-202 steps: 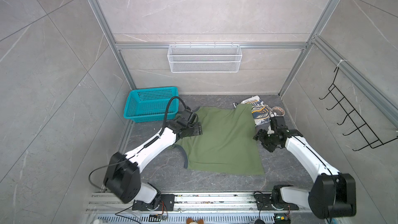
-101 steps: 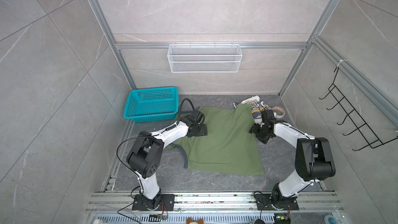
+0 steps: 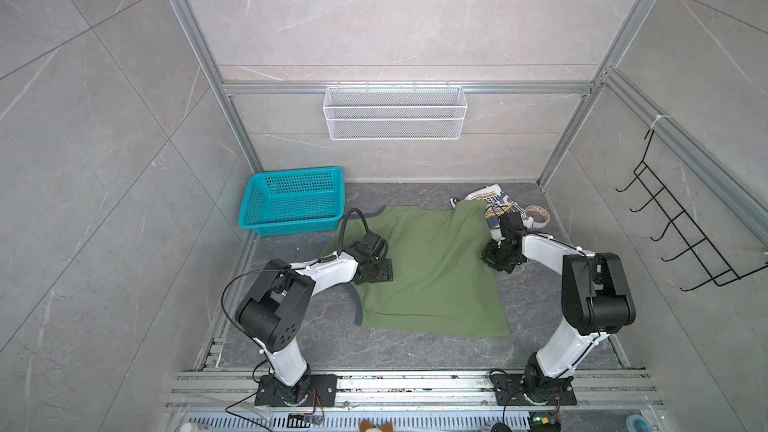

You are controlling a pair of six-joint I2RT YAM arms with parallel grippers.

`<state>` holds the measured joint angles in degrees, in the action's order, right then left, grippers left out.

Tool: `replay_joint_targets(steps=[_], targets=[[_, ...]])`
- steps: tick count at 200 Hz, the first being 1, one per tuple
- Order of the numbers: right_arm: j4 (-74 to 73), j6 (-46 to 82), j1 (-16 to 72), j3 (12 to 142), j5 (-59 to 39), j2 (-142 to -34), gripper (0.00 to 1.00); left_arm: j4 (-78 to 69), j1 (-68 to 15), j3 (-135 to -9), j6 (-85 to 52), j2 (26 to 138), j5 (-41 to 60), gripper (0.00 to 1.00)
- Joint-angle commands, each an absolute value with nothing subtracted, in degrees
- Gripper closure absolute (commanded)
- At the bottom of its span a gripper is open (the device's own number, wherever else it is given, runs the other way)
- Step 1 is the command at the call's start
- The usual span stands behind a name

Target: Fold and stack the tank tops

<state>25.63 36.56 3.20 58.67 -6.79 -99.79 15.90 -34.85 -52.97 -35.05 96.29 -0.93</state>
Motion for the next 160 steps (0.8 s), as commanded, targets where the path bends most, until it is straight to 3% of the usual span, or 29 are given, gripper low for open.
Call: replay_joint_targets(steps=[1, 32, 64, 81, 114, 160], targets=[[28.29, 35.65, 4.50, 57.02, -5.04, -94.51, 0.93, 19.90, -36.82, -48.27, -37.94, 92.58, -2.21, 0.19], [30.57, 34.73, 5.49, 54.29, -3.06, -88.44, 1.00, 21.21, -41.87, -42.70, -41.04, 88.09, -2.13, 0.19], [32.35, 34.80, 5.62, 51.32, -2.46, -85.08, 1.00, 23.26, -48.12, -39.79, -45.03, 84.75, -2.56, 0.19], [31.65, 34.20, 5.71, 50.59, -4.10, -84.30, 0.94, 23.83, -51.67, -39.42, -46.71, 82.80, -2.48, 0.19], [31.07, 33.63, 10.00, 52.18, -6.46, -85.34, 0.70, 26.74, -54.99, -43.31, -44.45, 78.77, -4.78, 0.18], [30.98, 33.89, 13.52, 53.88, -6.07, -88.27, 0.60, 29.26, -40.44, -47.92, -37.80, 71.02, -9.37, 0.18]])
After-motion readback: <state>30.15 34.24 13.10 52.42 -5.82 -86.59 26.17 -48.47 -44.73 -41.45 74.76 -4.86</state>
